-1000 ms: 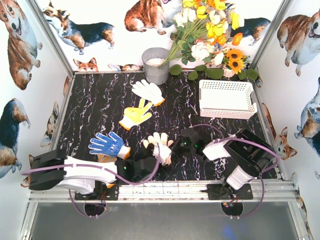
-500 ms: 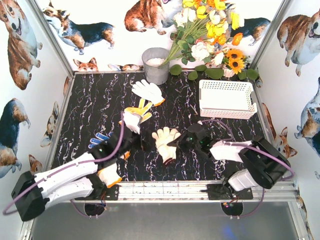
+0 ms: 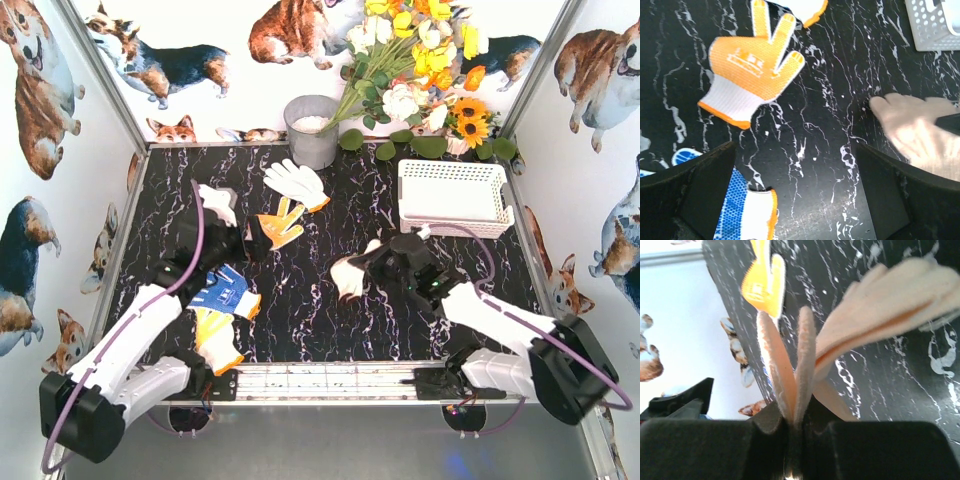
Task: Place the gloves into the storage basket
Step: Pick up the glove from the center of the board, then place the glove in the bin.
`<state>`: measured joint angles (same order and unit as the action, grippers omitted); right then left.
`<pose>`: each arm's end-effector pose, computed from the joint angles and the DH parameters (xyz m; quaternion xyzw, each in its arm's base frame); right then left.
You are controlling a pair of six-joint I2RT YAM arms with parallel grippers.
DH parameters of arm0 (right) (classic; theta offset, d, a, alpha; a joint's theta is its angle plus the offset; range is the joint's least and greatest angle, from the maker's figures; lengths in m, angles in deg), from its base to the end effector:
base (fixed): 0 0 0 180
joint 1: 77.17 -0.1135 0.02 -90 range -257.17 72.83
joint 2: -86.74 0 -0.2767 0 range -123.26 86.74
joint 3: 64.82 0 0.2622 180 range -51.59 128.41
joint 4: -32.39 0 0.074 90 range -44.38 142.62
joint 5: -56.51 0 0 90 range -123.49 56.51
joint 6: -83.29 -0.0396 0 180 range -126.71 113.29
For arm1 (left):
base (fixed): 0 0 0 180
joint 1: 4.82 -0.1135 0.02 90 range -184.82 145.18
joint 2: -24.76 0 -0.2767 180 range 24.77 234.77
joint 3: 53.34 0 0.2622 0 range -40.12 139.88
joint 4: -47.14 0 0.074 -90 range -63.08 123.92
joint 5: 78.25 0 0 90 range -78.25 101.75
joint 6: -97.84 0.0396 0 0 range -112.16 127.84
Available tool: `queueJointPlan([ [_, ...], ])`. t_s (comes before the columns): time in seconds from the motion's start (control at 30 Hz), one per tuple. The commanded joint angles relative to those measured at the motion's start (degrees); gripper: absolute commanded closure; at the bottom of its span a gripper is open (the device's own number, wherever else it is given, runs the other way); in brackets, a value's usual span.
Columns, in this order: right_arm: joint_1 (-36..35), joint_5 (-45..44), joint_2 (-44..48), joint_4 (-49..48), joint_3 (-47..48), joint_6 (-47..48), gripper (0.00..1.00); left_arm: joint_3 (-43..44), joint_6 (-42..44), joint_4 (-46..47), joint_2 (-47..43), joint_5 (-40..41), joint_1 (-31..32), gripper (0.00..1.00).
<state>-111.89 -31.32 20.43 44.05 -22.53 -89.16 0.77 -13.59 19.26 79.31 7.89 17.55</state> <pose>0.1969 0.1383 0.1939 0.3520 0.8170 0.3983 0.2235 0.2039 -0.0868 0.2830 0.0243 0.8579 -0.2179 0.4646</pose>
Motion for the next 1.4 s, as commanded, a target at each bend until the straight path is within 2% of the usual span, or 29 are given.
queueJointPlan([
  [0.0,0.6,-9.4,5.1,4.3,6.0,1.8,1.0,5.9,4.6,-4.4,0.9,-4.9,-5.2,0.0],
  [0.23,6.6,-11.4,4.8,7.8,14.3,6.7,1.0,9.3,10.7,-6.9,1.8,-2.0,-8.0,0.0],
  [0.5,15.5,-14.2,0.0,5.9,20.5,12.2,1.0,6.7,11.7,-4.8,0.2,2.4,-8.1,0.0],
  [0.93,29.1,-21.2,-4.4,-6.5,19.5,16.4,1.0,4.1,13.6,-3.1,-0.5,5.5,-8.0,0.0],
  [1.1,31.9,-24.4,-7.6,-12.5,19.3,19.2,1.0,4.1,14.0,-3.1,0.3,5.9,-8.0,0.0],
  [1.37,33.8,-28.5,-14.5,-23.0,17.6,18.1,1.0,3.2,15.3,-1.2,-1.5,5.4,-8.0,0.0],
])
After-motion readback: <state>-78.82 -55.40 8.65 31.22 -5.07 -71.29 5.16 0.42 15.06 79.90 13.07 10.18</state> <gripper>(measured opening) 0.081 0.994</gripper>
